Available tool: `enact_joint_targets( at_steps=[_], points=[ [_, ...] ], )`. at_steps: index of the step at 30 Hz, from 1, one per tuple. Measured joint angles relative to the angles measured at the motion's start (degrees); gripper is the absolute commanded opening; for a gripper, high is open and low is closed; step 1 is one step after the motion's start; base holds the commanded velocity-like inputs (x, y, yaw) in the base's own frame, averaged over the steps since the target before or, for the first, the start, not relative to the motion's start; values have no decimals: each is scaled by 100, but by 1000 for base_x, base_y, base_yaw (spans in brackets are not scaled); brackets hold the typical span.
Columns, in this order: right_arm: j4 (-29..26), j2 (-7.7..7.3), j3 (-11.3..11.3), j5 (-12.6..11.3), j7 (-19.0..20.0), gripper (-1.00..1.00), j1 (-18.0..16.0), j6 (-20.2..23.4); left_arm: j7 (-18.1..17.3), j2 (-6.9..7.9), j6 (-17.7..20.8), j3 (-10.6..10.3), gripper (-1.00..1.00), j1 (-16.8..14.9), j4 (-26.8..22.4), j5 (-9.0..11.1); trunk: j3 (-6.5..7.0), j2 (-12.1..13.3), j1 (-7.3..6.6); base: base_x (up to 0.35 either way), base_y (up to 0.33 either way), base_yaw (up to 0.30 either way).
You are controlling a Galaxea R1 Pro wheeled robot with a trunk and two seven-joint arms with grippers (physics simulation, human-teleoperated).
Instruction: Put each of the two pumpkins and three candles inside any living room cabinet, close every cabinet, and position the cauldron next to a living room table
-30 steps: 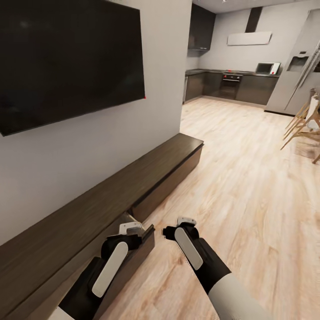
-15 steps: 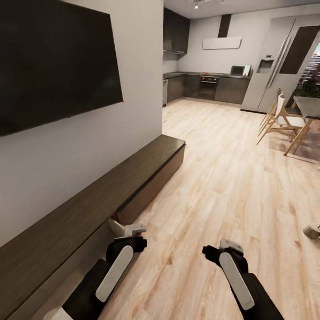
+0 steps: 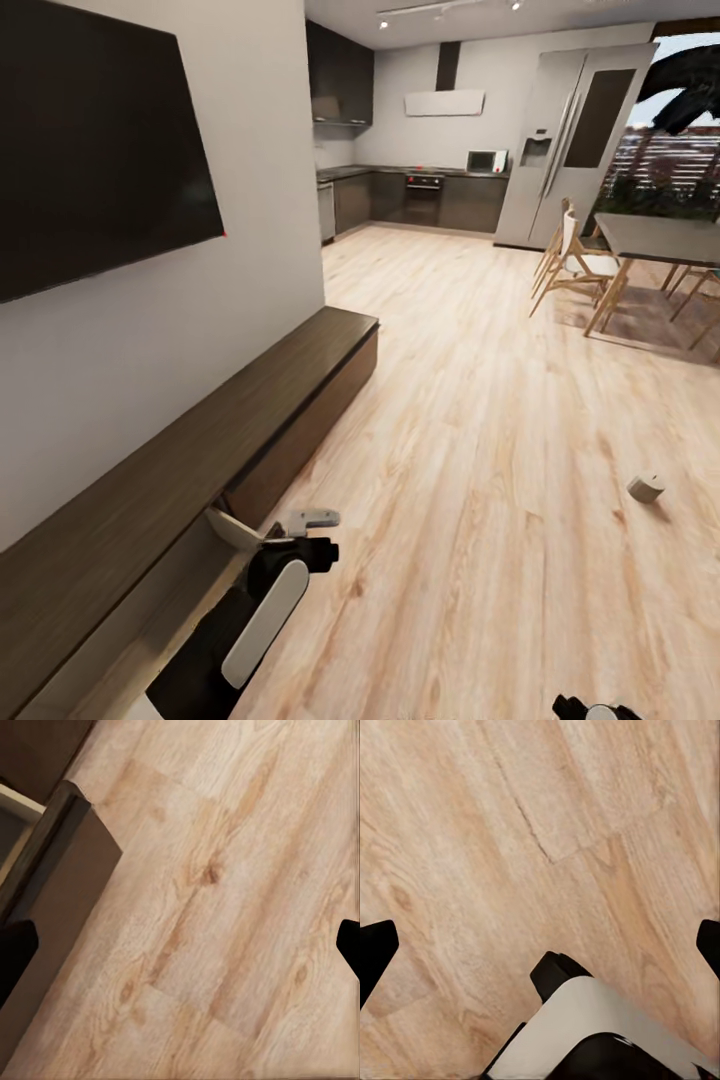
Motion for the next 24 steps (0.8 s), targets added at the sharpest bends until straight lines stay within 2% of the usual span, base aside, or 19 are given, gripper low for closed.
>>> enact_joint_targets(
  at_steps=[2,5,9,16,20,24],
  points=[
    [274,-1,-8,-3,229,100,5,-180,1,-4,-8,-17,100,0,9,0,-10,0,0,0,-116,-215],
    [481,-10,-22,-5,360,100,7,-456,2,-32,-13,-31,100,0,25,1,-30,0,0,0,-181,-197],
    [844,-159,-110,-33,410,100,8,-836,2,-51,-14,-35,100,1,41,-3,-59,0,0,0,-229,-175],
    [1147,-314,-159,-69,504,100,7,-916,9,-83,-20,-36,100,0,45,-16,-114,0,-2,99,-189,-154],
    [1203,-324,-447,-71,519,100,8,-938,10,-87,-24,-42,100,0,51,-7,-146,0,-2,190,-177,-151],
    [1301,-326,-554,-66,547,100,7,-942,15,-87,-32,-163,100,1,59,-5,-177,0,-2,206,-234,-151]
  ],
)
